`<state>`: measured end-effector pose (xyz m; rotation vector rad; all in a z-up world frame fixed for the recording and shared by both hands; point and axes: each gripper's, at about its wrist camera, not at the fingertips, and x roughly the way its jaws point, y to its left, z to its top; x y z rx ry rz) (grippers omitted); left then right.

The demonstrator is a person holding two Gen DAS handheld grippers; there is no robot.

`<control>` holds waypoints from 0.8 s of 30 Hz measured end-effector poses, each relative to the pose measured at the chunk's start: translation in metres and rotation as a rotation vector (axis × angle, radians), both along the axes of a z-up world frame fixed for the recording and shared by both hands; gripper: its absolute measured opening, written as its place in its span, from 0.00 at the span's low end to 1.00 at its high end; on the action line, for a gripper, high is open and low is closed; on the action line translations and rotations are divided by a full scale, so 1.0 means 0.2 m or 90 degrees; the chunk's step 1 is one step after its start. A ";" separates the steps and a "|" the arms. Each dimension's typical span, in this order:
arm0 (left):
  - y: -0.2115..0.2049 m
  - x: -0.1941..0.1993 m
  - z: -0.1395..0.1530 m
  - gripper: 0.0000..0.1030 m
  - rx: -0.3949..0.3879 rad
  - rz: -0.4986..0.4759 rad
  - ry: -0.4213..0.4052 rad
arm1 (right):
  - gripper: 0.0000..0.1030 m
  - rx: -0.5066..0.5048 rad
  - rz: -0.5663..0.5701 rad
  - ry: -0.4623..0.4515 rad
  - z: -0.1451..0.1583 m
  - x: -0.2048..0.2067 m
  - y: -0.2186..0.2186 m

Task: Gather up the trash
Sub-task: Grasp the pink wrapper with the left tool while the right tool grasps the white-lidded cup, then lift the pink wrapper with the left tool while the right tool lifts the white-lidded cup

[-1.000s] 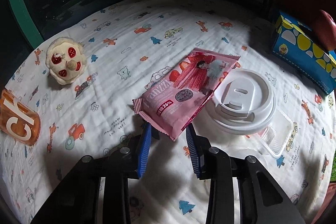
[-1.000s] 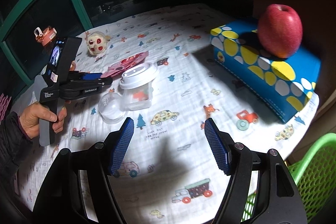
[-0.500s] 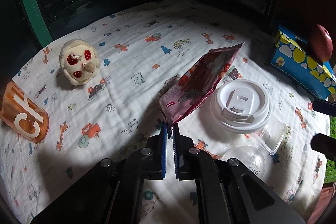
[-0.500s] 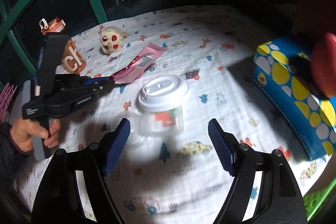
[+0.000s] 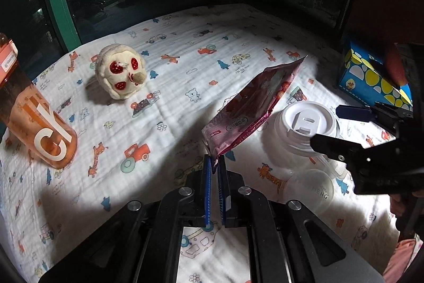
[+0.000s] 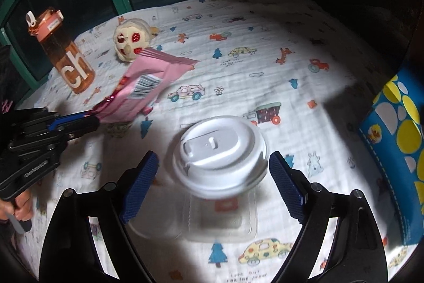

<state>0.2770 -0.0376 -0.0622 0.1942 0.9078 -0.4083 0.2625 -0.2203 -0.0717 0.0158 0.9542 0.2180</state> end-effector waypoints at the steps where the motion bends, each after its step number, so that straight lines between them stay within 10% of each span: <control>1: 0.01 0.00 0.00 0.05 -0.001 0.001 -0.001 | 0.84 -0.003 -0.001 0.002 0.00 0.01 0.01; 24: 0.05 -0.03 -0.01 0.05 -0.015 0.014 0.003 | 0.85 -0.017 -0.027 0.015 -0.08 0.10 0.02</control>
